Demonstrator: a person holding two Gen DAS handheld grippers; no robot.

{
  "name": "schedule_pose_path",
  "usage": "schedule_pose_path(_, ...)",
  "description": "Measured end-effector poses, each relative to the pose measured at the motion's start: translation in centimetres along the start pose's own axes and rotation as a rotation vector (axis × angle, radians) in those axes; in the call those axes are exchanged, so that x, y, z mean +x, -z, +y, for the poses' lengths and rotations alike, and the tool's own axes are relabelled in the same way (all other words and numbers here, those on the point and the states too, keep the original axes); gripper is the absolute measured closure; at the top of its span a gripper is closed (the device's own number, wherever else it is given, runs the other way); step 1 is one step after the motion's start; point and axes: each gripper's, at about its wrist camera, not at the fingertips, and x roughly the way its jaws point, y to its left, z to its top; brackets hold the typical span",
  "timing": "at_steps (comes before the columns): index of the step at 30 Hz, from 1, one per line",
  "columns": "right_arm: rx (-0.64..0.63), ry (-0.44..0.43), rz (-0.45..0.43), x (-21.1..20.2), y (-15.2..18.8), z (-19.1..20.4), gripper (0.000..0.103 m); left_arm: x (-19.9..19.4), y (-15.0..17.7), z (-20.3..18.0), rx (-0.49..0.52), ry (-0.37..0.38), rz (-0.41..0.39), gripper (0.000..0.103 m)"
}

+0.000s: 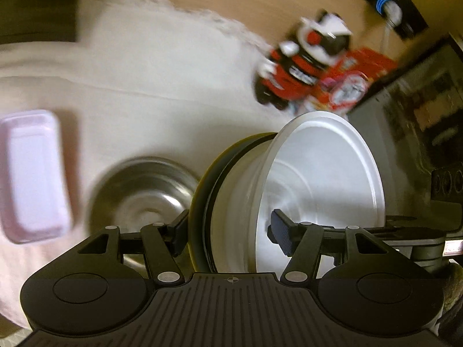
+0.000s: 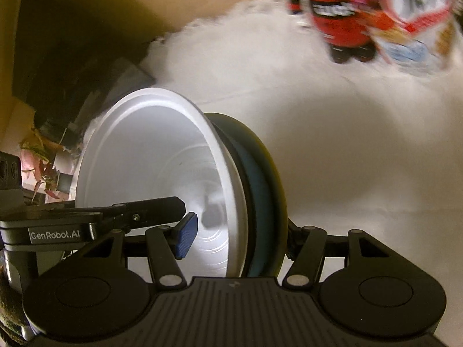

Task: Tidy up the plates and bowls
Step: 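Lift the left tool away from the stacked bowls toward the white tray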

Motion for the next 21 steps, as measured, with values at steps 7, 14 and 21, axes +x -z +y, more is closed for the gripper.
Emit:
schedule_pose_path(7, -0.030, 0.008, 0.073, 6.3, -1.4, 5.5, 0.043, 0.2, -0.7, 8.0, -0.098, 0.014, 0.010, 0.040)
schedule_pose_path(14, -0.024, 0.088, 0.169, 11.8, -2.2, 7.3, 0.046, 3.3, -0.6, 12.0, -0.111, 0.018, 0.074, 0.041)
schedule_pose_path(21, -0.001, 0.154, 0.230, 14.5, -2.1, 6.6, 0.045, 3.2, 0.1, 12.6, -0.017, 0.000, 0.056, 0.063)
